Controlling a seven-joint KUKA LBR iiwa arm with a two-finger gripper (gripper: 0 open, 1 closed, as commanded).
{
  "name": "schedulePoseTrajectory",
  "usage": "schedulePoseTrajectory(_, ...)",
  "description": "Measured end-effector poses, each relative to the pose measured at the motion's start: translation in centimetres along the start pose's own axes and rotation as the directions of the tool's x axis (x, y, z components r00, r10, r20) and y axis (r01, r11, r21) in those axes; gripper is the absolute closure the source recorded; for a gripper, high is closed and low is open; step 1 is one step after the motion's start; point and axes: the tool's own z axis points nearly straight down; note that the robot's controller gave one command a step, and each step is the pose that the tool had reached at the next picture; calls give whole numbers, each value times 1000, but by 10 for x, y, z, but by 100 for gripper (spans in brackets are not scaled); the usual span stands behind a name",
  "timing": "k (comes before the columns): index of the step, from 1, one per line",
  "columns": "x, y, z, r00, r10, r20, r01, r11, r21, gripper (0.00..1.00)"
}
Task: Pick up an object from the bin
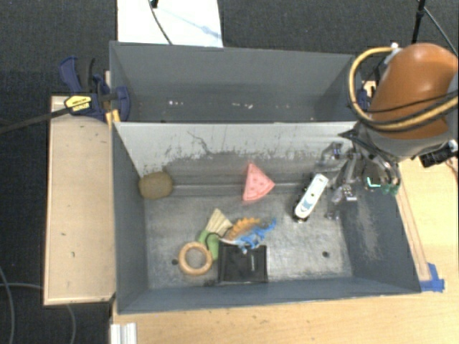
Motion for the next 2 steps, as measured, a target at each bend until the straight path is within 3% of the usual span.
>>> schedulePoseTrajectory(1,-2,0,-4,1000,-2,7,2,1000,1,0)
schedulePoseTrajectory(2,-8,-6,27,998,-67,13,67,998,2,0)
